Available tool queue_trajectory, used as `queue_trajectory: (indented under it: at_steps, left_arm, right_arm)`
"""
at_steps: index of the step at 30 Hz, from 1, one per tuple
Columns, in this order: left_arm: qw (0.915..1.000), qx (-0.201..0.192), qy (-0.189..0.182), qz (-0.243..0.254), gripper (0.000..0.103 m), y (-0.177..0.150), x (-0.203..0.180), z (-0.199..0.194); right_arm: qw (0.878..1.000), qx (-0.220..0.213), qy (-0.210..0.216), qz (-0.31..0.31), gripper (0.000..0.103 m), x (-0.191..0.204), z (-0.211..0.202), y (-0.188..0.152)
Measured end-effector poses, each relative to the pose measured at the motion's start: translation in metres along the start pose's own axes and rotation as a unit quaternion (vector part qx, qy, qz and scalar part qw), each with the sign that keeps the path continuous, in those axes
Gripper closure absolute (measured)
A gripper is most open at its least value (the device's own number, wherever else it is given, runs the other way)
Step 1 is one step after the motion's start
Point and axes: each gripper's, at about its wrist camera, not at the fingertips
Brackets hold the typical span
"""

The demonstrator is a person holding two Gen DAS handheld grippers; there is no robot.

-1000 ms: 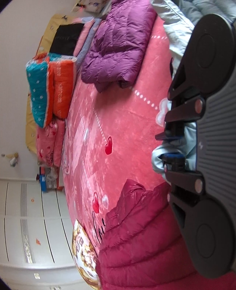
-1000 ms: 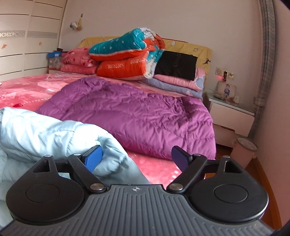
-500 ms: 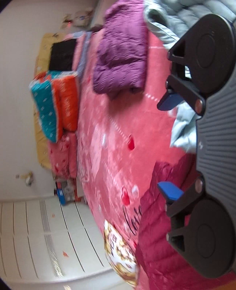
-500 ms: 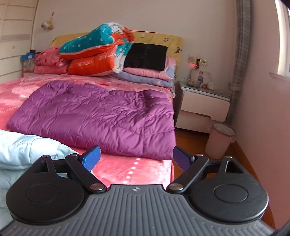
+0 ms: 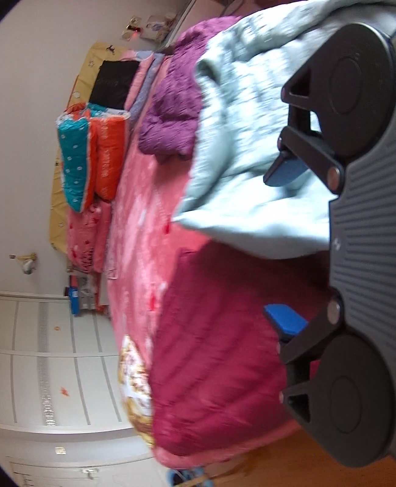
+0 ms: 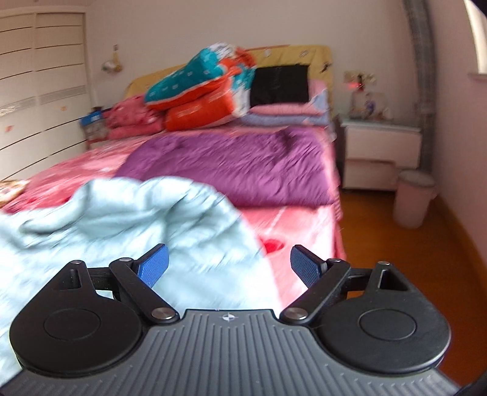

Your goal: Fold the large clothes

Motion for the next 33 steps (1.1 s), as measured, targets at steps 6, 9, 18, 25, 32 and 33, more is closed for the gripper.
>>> queue_trajectory:
  at_steps: [6, 9, 18, 25, 32, 33]
  left_arm:
    - [0.9995, 0.024, -0.019, -0.005, 0.018, -0.047, -0.010, -0.019]
    - [0.9991, 0.031, -0.028, -0.011, 0.018, -0.062, -0.014, -0.021]
    - [0.9953, 0.078, -0.049, -0.029, 0.020, -0.100, -0.026, -0.015]
    - [0.9899, 0.121, -0.048, -0.056, 0.049, -0.114, -0.033, 0.003]
    - [0.9929, 0.097, -0.041, -0.056, 0.087, -0.096, -0.033, -0.014]
    - [0.9929, 0.092, -0.043, -0.062, 0.089, -0.091, -0.033, -0.017]
  right_arm:
    - [0.997, 0.003, 0.061, -0.040, 0.000, 0.018, -0.035, -0.022]
    - [0.995, 0.003, 0.074, -0.070, 0.000, 0.028, -0.052, -0.032]
    - [0.993, 0.037, 0.070, -0.088, 0.000, 0.021, -0.083, -0.059]
    - [0.988, 0.083, 0.036, -0.122, 0.000, 0.019, -0.068, -0.073]
    - [0.989, 0.109, 0.028, -0.094, 0.000, 0.007, -0.046, -0.075]
    - [0.989, 0.110, 0.028, -0.092, 0.000, 0.006, -0.043, -0.075]
Point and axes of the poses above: each gripper's, at about its wrist camera, not at the fingertips, and z roughly the way its jaws point, x to its left, y to its top, and after that the axes turned 7 degrees about x, right-handed
